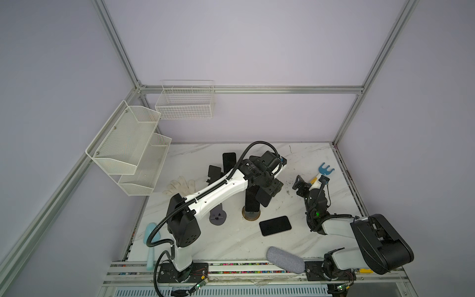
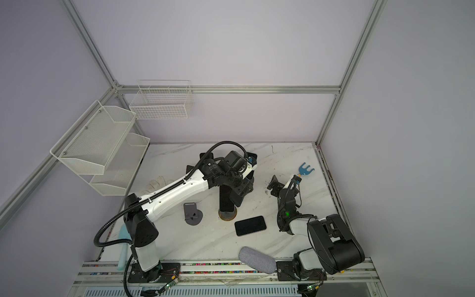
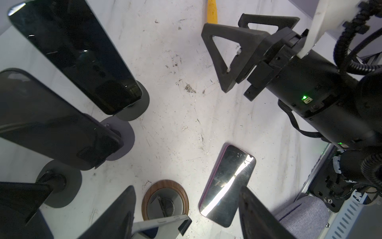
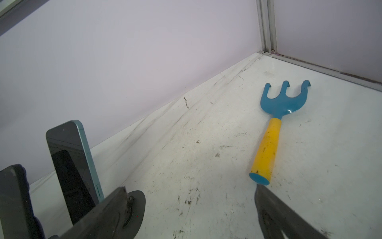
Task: Remove the phone from the phone stand
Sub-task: Place the phone at the center of the table.
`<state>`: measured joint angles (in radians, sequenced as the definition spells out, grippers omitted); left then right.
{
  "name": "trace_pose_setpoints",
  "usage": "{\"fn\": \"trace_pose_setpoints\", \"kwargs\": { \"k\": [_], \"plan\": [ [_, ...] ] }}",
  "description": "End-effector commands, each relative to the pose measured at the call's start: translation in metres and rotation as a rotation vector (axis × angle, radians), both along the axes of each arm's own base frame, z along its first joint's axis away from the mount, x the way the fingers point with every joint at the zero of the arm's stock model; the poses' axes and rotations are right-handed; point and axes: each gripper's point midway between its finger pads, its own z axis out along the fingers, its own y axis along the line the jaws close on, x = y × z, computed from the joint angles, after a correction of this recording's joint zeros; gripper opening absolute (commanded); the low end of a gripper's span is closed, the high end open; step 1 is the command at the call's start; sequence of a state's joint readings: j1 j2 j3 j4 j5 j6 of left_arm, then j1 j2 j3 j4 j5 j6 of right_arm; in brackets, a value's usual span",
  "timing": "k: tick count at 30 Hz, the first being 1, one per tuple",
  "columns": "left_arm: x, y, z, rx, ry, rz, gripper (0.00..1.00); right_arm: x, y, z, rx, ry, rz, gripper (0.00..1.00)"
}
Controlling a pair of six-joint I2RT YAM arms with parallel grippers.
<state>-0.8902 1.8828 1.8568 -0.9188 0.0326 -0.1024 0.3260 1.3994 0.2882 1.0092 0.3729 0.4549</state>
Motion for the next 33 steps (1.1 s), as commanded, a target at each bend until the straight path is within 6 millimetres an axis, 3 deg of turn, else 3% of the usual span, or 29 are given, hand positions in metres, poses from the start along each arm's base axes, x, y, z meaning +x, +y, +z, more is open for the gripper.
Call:
{"fn": "trace_pose_setpoints", "kwargs": {
  "k": [1, 8, 17, 24, 33],
  "plan": [
    [0.007, -0.032, 0.060, -0.158, -0.104, -0.072, 0.66, -0.005, -0.007, 0.002, 0.024, -0.016, -0.040, 0.97],
    [0.015, -0.050, 0.035, -0.147, -0.071, -0.094, 0.66, -0.024, -0.031, 0.007, 0.109, -0.061, -0.148, 0.97],
    [0.012, -0.072, 0.004, -0.098, -0.079, -0.157, 0.66, -0.024, -0.034, 0.007, 0.121, -0.063, -0.161, 0.97],
    [0.020, -0.085, -0.021, -0.069, -0.091, -0.196, 0.66, -0.037, -0.052, 0.005, 0.173, -0.077, -0.253, 0.97],
    [0.030, -0.089, -0.055, 0.009, -0.126, -0.240, 0.65, -0.043, -0.061, 0.001, 0.204, -0.077, -0.301, 0.97]
  ]
}}
